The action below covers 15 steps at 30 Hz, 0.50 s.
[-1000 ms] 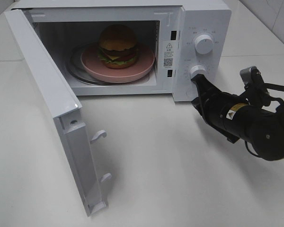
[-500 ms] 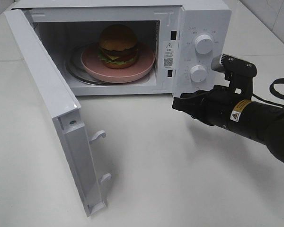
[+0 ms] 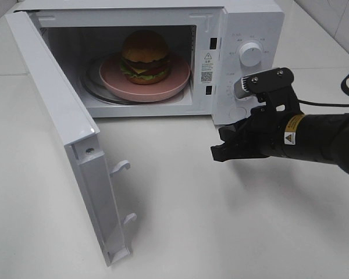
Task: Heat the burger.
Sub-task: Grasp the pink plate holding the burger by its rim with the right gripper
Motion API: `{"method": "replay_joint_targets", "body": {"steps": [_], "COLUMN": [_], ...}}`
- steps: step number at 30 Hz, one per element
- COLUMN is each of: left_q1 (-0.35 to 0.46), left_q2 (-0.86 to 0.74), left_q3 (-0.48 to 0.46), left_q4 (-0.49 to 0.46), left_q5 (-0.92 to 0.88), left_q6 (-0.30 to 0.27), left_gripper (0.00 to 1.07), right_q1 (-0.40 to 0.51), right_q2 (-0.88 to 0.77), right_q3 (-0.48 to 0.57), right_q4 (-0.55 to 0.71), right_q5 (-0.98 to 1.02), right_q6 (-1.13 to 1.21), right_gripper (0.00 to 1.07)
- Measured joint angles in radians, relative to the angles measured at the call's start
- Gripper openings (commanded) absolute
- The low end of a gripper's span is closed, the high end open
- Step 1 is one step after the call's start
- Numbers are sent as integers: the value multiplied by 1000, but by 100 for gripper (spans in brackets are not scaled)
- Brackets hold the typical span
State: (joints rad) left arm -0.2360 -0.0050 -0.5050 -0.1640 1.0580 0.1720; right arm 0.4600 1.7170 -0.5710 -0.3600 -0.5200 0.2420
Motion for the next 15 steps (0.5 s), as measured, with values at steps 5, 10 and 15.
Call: {"method": "replay_joint_targets", "body": {"steps": [5,10,15], "left_q1": [0,0,0], "left_q2": [0,0,0], "left_q3": [0,0,0], "left_q4": [0,0,0], "left_q5": [0,0,0], "left_q6": [0,0,0], "left_gripper": [0,0,0], "right_q1": [0,39,99], "right_q2": [-39,-42,-42], "right_q3": [-84,-146,-205], "right_q4": [-187,-262,-250], "right_q5": [248,493,665], "right_q6": [140,216,214], "right_gripper": [11,11,11]}}
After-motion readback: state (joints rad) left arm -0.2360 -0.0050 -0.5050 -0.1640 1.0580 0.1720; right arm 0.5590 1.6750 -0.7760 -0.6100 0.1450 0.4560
